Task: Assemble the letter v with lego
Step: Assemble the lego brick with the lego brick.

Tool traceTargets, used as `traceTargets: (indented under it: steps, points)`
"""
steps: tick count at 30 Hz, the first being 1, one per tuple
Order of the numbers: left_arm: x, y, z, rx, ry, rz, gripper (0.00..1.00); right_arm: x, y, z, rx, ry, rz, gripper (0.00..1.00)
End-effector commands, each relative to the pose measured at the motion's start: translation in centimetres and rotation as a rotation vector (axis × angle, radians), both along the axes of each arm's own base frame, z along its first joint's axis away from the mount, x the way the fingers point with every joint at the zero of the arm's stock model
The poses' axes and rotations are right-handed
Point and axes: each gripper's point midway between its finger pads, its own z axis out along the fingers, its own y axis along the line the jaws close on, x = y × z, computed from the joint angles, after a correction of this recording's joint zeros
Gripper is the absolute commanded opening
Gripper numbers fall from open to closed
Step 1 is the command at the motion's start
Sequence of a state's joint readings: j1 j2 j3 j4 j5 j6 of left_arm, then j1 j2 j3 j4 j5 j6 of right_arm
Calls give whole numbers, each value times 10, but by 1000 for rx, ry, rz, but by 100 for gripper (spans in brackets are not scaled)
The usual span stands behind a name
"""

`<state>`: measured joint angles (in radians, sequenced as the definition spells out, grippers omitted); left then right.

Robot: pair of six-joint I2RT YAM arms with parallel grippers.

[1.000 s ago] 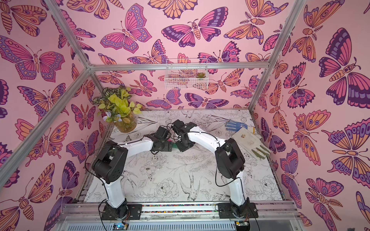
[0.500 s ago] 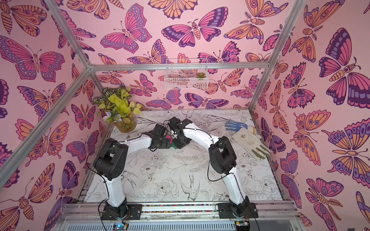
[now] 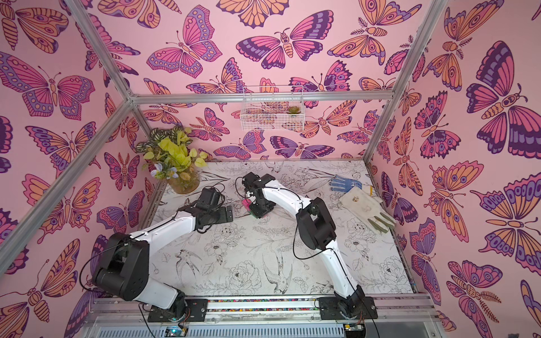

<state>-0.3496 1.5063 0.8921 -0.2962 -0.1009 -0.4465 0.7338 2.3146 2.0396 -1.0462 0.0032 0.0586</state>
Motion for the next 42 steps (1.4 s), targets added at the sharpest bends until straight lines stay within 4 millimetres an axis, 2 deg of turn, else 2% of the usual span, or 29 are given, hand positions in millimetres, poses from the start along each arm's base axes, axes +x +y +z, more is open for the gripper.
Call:
traceTargets:
  steps: [1, 15, 27, 34, 42]
  points:
    - [-6, 5, -1, -27, 5, 6, 100, 2, 8, -1, 18, -2, 26, 0]
    - [-7, 6, -6, -45, 13, -2, 100, 1, 17, -15, 7, -9, 55, 0]
    - [-8, 4, -4, -60, 10, -12, 100, 3, 7, -13, -35, -42, 55, 0]
    - [-9, 4, -3, -62, 8, -16, 100, 3, 5, -25, -60, -29, 65, 0]
    - [-10, 4, -1, -52, 12, -25, 100, -1, 3, -25, -56, -25, 81, 0]
